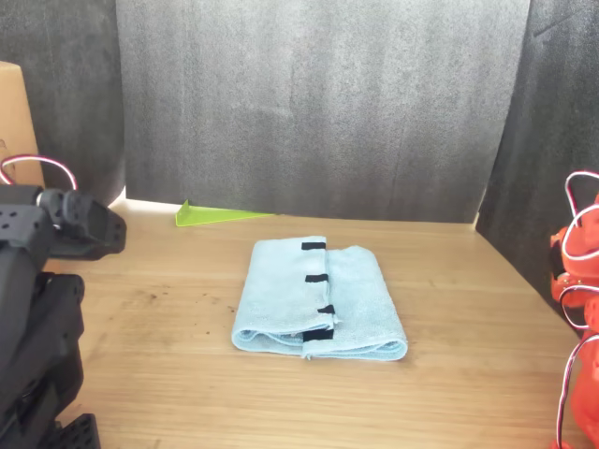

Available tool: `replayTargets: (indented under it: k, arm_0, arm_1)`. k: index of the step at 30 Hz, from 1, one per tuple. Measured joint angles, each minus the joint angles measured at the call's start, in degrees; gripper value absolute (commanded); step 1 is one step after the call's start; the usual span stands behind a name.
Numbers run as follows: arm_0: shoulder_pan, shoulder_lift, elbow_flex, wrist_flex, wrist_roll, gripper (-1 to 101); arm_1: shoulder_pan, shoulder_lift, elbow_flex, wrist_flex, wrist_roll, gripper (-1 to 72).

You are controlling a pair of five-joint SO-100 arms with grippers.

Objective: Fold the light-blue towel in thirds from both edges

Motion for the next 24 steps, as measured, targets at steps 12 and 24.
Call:
replayTargets:
  k: [12,24]
  arm_0:
    - [0.00,-0.18,0.00,0.00,0.00,0]
    - [0.00,-0.18,0.00,0.00,0.00,0]
  arm_1:
    - [1.76,29.18,6.86,13.71,-2.20,-0.1]
    - [1.93,30.06,6.86,13.71,-3.25,-0.1]
